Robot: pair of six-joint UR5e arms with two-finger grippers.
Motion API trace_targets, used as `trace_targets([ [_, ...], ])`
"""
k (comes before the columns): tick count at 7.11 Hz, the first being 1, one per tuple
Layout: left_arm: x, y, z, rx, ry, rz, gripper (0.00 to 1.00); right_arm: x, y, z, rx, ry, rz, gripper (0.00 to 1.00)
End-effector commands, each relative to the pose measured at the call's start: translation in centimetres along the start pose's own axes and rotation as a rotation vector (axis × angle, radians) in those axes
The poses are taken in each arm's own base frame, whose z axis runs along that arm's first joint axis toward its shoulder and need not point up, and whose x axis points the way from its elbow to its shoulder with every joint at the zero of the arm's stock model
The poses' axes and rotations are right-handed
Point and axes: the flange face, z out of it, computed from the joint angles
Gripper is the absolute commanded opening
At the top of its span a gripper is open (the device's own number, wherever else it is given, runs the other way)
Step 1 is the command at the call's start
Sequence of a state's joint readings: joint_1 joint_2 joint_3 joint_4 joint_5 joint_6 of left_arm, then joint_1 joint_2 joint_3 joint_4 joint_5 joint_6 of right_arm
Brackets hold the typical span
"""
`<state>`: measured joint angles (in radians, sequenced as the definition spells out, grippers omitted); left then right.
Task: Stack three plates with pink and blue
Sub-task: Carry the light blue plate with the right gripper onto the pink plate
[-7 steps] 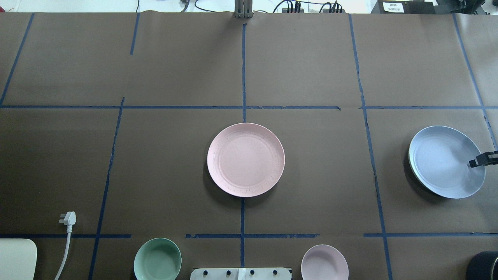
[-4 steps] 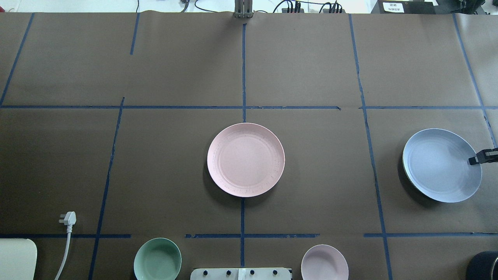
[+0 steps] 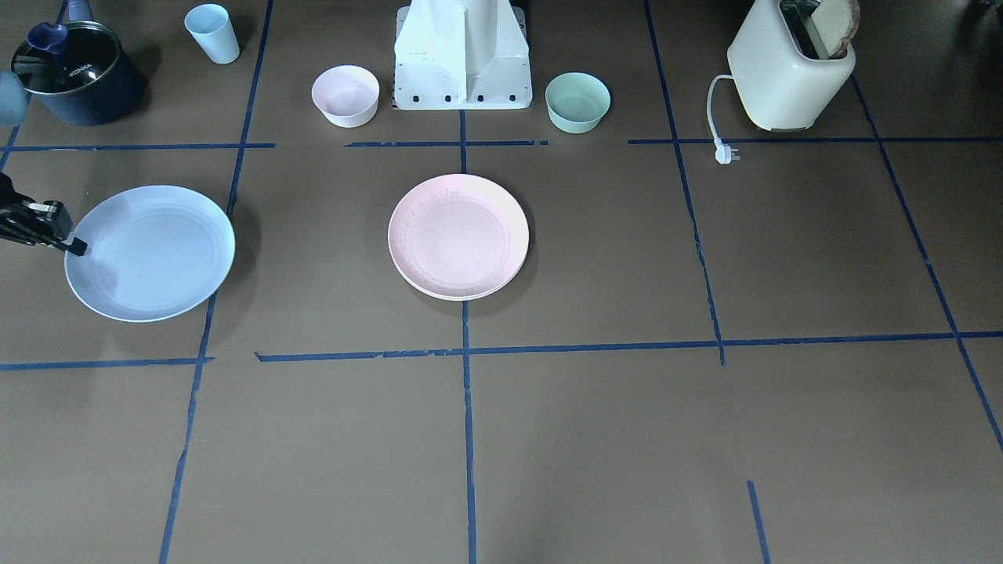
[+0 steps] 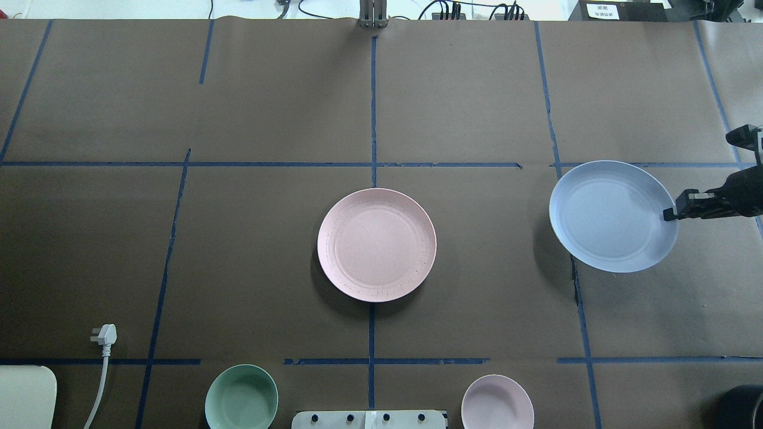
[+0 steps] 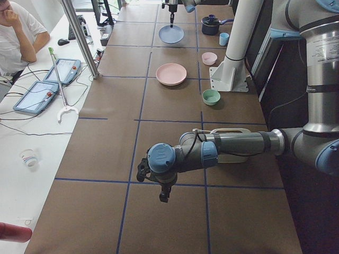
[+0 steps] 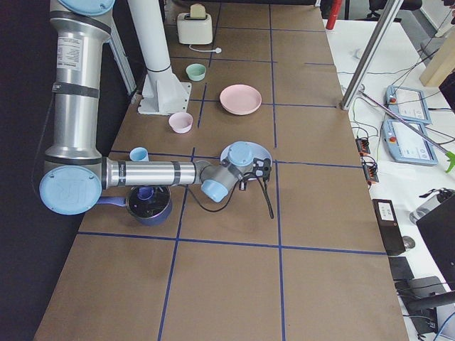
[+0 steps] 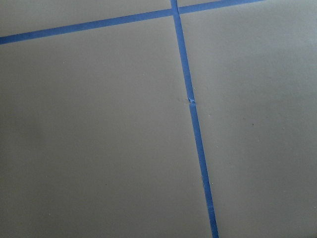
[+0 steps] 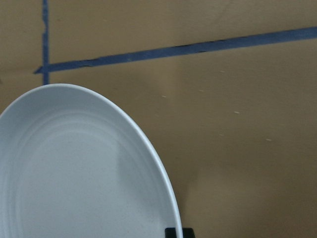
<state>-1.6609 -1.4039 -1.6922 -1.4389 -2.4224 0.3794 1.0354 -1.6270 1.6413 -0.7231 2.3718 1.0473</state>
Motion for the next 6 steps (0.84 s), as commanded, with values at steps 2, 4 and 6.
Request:
trace_targets([
  [2,0.1,-0.2,-0.1,0.003,0.0,0.001,1.0,-20.1,-0.6,4.2,-0.007,-0.053,0.076,0.0],
  [4,0.3,-0.4,-0.3,0.007,-0.001,-0.034,1.0,-30.3,3.2,9.2,0.029,-0.06,0.02,0.0],
  [6,0.3,-0.5,-0.4,0.01,0.0,-0.032,1.0,-34.8,6.9,12.3,0.05,-0.064,-0.031,0.0],
])
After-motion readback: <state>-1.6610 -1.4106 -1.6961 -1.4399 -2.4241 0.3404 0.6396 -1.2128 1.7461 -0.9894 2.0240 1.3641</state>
